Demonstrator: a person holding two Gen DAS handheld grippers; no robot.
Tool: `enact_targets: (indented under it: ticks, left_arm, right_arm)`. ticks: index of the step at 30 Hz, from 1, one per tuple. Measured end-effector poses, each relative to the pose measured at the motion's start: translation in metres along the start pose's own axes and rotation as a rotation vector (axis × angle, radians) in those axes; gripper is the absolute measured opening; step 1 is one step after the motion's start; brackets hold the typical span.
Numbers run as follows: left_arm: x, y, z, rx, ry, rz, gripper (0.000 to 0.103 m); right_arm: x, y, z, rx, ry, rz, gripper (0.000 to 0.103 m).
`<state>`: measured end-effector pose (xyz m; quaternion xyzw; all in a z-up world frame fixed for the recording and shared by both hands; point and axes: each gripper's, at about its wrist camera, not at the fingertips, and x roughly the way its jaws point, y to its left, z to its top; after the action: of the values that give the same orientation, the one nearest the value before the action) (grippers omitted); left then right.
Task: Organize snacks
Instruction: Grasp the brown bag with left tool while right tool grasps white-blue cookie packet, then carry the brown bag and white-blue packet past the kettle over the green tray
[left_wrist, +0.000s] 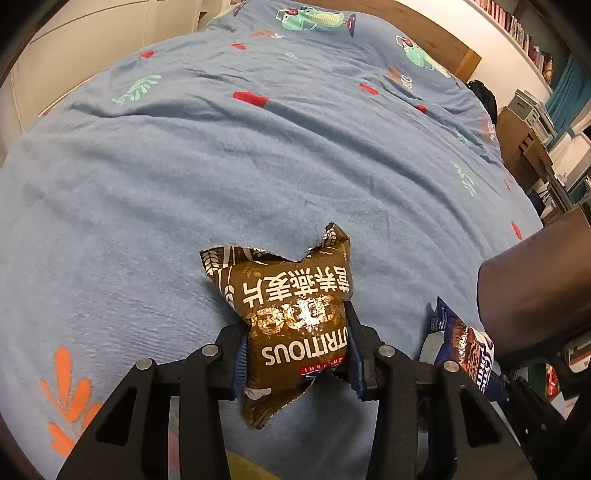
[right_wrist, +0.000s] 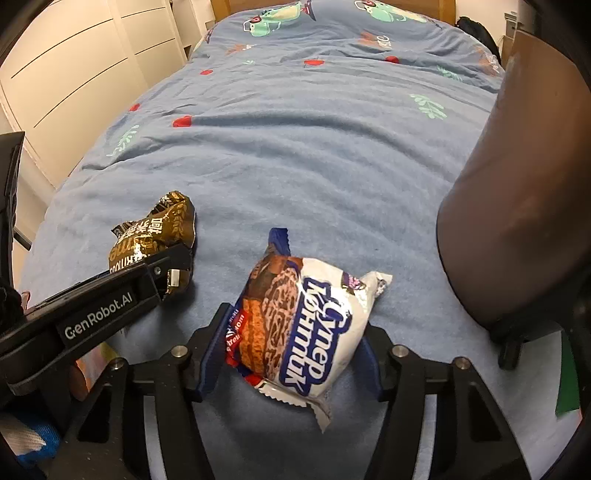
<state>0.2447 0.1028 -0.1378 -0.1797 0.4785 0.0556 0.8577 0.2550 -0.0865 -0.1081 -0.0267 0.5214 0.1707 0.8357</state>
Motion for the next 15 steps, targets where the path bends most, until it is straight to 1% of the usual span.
enact_targets:
  ticks: [7, 15]
  left_arm:
    - [-0.014, 0.002, -0.003, 0.017, -0.014, 0.005, 0.036]
    - [-0.045, 0.008, -0.017, 0.041, -0.035, 0.021, 0.036]
  right_arm:
    - [-0.015, 0.003, -0.004, -0.018, -0.009, 0.008, 0.075]
    - [-0.051, 0.013, -0.012, -0.052, -0.03, 0.042, 0.075]
